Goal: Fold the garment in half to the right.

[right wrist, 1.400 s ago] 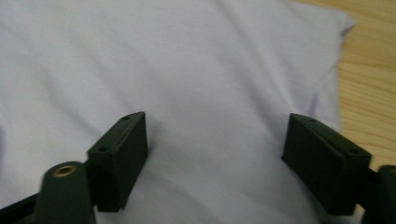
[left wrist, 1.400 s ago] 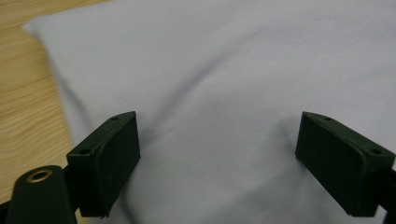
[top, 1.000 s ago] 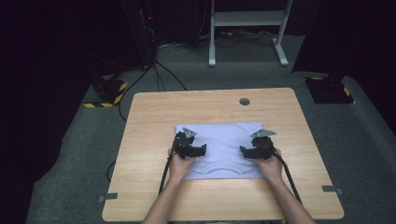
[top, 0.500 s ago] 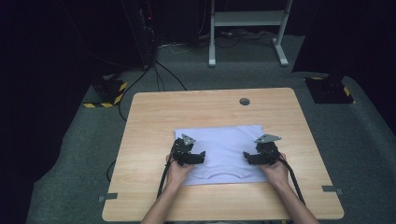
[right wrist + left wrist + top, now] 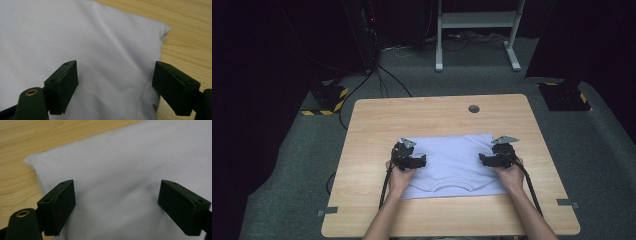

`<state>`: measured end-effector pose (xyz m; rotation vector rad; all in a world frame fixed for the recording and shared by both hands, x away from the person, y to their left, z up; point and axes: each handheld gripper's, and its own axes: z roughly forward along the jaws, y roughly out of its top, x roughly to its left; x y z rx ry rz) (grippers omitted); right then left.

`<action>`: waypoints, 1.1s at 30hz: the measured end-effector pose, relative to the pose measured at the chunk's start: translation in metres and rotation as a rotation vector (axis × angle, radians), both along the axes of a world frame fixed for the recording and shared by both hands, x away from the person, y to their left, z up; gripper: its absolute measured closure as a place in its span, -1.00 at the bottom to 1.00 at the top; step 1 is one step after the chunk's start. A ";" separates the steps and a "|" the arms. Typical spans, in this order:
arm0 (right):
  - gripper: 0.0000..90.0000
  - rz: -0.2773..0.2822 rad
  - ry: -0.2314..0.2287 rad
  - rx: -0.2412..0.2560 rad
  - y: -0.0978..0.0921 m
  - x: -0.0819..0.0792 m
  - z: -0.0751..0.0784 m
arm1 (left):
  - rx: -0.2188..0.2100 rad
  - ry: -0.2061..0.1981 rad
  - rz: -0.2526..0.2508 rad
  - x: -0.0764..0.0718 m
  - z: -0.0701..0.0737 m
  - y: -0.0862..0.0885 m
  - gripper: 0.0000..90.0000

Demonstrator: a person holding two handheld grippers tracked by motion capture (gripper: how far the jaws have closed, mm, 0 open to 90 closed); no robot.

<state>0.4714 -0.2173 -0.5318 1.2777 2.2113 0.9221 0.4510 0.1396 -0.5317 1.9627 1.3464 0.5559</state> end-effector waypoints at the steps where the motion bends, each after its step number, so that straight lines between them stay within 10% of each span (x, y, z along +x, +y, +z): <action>1: -0.55 -0.002 -0.004 0.020 -0.001 0.000 0.002 | -0.021 -0.011 -0.005 0.001 0.002 0.000 -0.68; 5: -0.54 0.033 -0.031 0.064 0.013 0.005 0.008 | -0.035 -0.046 -0.042 0.012 0.008 -0.015 -0.69; 10: -0.56 0.080 0.002 0.012 0.034 0.018 -0.003 | 0.002 0.012 -0.044 0.028 -0.008 -0.021 -0.72; 17: -0.53 -0.014 0.005 0.018 0.004 0.023 0.002 | -0.010 0.006 -0.003 0.026 -0.003 -0.002 -0.70; 26: -0.55 0.055 0.015 0.044 0.039 0.038 -0.003 | -0.019 0.034 -0.050 0.051 -0.003 -0.021 -0.75; 33: -0.50 -0.042 0.039 0.042 0.015 0.051 0.004 | -0.068 0.022 -0.027 0.049 -0.001 -0.004 -0.76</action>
